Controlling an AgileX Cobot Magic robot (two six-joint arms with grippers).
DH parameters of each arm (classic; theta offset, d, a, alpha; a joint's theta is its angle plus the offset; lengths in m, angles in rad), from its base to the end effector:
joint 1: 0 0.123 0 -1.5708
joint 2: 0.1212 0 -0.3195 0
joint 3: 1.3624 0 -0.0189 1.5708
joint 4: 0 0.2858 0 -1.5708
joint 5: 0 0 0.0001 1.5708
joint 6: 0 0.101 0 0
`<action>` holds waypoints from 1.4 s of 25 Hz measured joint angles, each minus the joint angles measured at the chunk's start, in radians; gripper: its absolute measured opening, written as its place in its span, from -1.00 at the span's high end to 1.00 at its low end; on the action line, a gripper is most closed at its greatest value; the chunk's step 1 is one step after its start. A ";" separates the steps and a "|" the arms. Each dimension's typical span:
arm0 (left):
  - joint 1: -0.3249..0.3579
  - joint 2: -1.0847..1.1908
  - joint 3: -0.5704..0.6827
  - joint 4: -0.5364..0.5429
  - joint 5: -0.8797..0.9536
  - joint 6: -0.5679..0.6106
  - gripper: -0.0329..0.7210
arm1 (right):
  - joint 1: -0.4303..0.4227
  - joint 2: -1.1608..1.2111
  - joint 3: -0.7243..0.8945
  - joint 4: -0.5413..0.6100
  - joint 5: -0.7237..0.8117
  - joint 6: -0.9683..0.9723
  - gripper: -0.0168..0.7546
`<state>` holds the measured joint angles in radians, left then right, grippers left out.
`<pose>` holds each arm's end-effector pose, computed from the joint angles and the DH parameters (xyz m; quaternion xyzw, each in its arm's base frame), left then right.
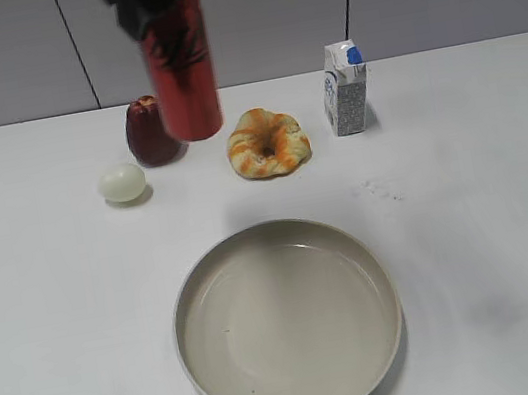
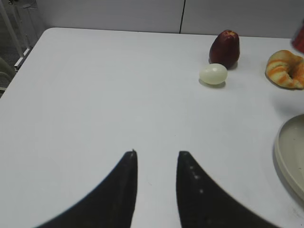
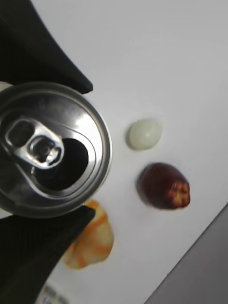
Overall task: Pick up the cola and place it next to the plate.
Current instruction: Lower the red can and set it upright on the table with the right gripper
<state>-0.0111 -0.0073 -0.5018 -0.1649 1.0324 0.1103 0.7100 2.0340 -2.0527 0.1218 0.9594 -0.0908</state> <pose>-0.0009 -0.0142 0.2937 0.0534 0.8388 -0.0557 0.5390 0.3914 0.3497 0.3629 -0.3503 0.8666 0.1629 0.3157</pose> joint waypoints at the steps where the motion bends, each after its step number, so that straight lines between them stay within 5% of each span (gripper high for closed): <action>1: 0.000 0.000 0.000 0.000 0.000 0.000 0.31 | -0.020 -0.038 0.025 -0.002 0.025 0.000 -0.36; 14: 0.000 0.000 0.000 0.000 0.000 0.000 0.31 | -0.144 -0.624 0.695 -0.214 0.071 0.091 -0.36; 24: 0.000 0.000 0.000 0.000 0.000 0.000 0.31 | -0.144 -0.744 1.238 -0.229 -0.395 0.289 -0.36; 29: 0.000 0.000 0.000 0.000 0.000 0.000 0.31 | -0.144 -0.743 1.354 -0.229 -0.632 0.301 -0.36; 35: 0.000 0.000 0.000 0.000 0.000 0.000 0.31 | -0.144 -0.665 1.382 -0.229 -0.701 0.302 -0.36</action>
<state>-0.0111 -0.0073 -0.5018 -0.1649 1.0324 0.1103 0.5664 1.3687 -0.6711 -0.1072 0.2588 0.2112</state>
